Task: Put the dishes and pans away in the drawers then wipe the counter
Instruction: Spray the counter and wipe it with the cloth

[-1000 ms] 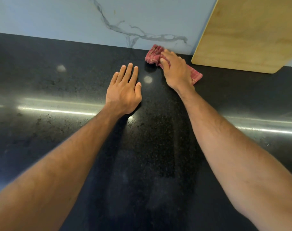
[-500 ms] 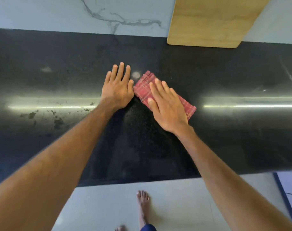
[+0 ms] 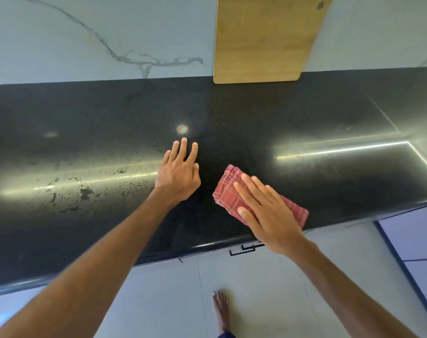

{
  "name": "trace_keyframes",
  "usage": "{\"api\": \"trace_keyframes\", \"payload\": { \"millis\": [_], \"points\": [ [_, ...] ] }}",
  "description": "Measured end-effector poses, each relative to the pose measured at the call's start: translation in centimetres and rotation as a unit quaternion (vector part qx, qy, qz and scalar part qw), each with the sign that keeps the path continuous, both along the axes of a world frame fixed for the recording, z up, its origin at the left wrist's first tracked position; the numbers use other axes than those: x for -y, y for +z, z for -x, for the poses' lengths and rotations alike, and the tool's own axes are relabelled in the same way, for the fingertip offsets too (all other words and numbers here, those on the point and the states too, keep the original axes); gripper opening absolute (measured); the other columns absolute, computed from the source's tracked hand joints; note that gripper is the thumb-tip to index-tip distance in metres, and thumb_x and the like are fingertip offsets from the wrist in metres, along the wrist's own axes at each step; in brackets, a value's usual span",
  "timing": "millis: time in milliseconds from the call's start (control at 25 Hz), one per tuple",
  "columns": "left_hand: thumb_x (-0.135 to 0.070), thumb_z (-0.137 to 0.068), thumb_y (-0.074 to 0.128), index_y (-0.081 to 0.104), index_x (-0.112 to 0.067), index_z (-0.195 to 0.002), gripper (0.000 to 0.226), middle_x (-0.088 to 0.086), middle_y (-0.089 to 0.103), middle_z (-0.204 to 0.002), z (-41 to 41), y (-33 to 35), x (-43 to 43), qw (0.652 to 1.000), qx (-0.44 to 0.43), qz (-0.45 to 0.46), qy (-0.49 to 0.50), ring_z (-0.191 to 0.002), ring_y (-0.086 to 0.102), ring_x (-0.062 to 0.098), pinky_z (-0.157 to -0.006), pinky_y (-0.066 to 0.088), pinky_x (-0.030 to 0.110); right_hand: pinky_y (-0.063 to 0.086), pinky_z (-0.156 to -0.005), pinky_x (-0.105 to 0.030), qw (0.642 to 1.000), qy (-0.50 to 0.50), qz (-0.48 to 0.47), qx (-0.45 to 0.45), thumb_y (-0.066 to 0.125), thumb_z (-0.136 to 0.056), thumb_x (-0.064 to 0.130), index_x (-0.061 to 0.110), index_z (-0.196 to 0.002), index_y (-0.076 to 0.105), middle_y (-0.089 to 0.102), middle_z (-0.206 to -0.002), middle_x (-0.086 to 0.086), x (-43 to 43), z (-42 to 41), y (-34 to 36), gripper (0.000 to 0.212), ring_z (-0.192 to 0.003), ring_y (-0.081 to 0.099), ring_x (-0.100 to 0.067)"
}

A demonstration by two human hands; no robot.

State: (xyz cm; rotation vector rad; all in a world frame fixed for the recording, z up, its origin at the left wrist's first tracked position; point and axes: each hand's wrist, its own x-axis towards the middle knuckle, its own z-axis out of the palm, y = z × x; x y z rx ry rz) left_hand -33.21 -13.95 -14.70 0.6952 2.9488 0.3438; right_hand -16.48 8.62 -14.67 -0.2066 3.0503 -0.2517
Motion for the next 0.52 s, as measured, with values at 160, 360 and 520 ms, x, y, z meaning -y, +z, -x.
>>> {"api": "trace_keyframes", "payload": {
  "millis": [160, 360, 520],
  "points": [
    [-0.036, -0.107, 0.025, 0.008, -0.02, -0.163, 0.061, 0.011, 0.001, -0.17, 2.3, -0.3, -1.3, 1.0, 0.0, -0.002, -0.011, -0.157, 0.0, 0.029, -0.128, 0.009, 0.046, 0.014, -0.129, -0.043, 1.0, -0.02, -0.011, -0.018, 0.013, -0.11, 0.052, 0.028, -0.165, 0.005, -0.001, -0.173, 0.006, -1.6, 7.1, -0.1, 0.061, -0.159, -0.001, -0.014],
    [-0.038, -0.107, 0.022, 0.005, -0.021, -0.163, 0.061, 0.008, -0.001, -0.171, 7.3, -0.4, -5.0, 1.0, 0.007, 0.001, 0.001, -0.157, -0.004, 0.028, -0.128, 0.006, 0.046, 0.017, -0.128, -0.045, 0.998, -0.044, -0.004, -0.035, 0.012, -0.107, 0.054, 0.024, -0.165, 0.013, 0.008, -0.173, 0.0, -3.3, 18.5, -0.5, 0.065, -0.16, 0.007, -0.02],
    [-0.038, -0.108, 0.019, 0.004, -0.017, -0.163, 0.061, 0.006, -0.003, -0.171, 12.0, -0.5, -8.2, 1.0, 0.008, 0.003, 0.024, -0.157, -0.006, 0.027, -0.128, 0.004, 0.046, 0.018, -0.128, -0.045, 0.998, -0.038, -0.004, -0.051, 0.018, -0.108, 0.052, 0.022, -0.164, 0.019, 0.013, -0.173, -0.002, -4.8, 26.4, -0.6, 0.063, -0.159, 0.012, -0.023]
  ]
}}
